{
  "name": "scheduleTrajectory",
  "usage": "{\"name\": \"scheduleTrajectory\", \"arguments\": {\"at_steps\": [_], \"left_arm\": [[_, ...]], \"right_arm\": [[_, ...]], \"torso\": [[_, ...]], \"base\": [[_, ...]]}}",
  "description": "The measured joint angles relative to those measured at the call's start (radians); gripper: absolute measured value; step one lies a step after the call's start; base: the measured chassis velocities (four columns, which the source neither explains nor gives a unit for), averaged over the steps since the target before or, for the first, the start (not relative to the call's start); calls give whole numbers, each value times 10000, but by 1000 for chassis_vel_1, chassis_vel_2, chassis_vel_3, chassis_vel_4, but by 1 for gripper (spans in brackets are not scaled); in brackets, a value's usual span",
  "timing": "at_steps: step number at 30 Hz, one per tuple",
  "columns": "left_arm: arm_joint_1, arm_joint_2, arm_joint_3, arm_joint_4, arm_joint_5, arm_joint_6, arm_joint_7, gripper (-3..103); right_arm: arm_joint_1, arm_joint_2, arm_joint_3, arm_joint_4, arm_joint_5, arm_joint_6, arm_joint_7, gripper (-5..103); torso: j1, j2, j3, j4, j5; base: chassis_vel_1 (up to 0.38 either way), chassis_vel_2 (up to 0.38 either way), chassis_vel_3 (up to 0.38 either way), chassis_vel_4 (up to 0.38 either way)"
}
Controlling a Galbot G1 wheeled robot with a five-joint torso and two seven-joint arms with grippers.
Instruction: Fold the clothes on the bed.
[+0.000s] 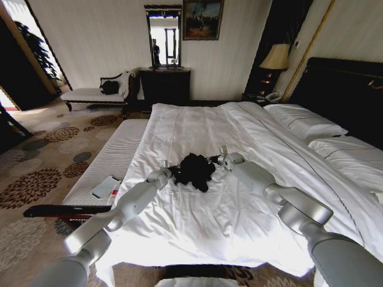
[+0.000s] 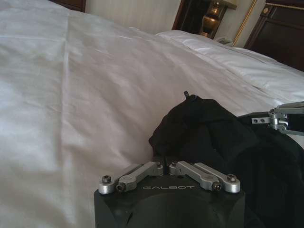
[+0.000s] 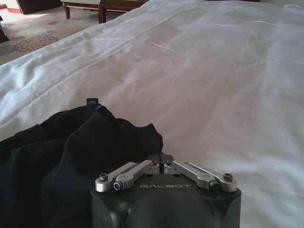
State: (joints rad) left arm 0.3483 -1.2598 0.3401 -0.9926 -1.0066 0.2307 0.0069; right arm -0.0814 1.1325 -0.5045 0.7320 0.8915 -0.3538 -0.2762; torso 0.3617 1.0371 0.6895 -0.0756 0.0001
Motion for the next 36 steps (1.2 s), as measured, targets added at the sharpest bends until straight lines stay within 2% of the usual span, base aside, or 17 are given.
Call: {"name": "scheduleTrajectory", "arguments": {"at_steps": [9,23,28,34,36], "left_arm": [[-442,593,-146,-1040,38,146,0,1],[-1801,1665,66,-3414,-868,448,2,1],[-2749,2183,381,-4041,-1422,488,2,1],[-3822,2553,661,-4385,-1976,552,3,1],[-4515,2769,904,-4493,-2337,586,4,1]], "right_arm": [[-222,-905,773,1316,276,-115,387,0],[-386,-2377,1638,4982,1248,-584,1260,0],[181,-3049,1565,6345,1740,-625,1555,0],[1096,-3348,1497,6872,2413,-757,2007,0],[1699,-3483,1399,6972,2721,-809,2109,0]], "torso": [[-1,0,0,0,-1],[-1,0,-1,0,-1],[0,0,-1,-1,-2],[-1,0,-1,1,-2],[0,0,-1,0,-1]], "base": [[0,0,0,0],[0,0,0,0],[0,0,0,0],[0,0,0,0],[0,0,0,0]]}}
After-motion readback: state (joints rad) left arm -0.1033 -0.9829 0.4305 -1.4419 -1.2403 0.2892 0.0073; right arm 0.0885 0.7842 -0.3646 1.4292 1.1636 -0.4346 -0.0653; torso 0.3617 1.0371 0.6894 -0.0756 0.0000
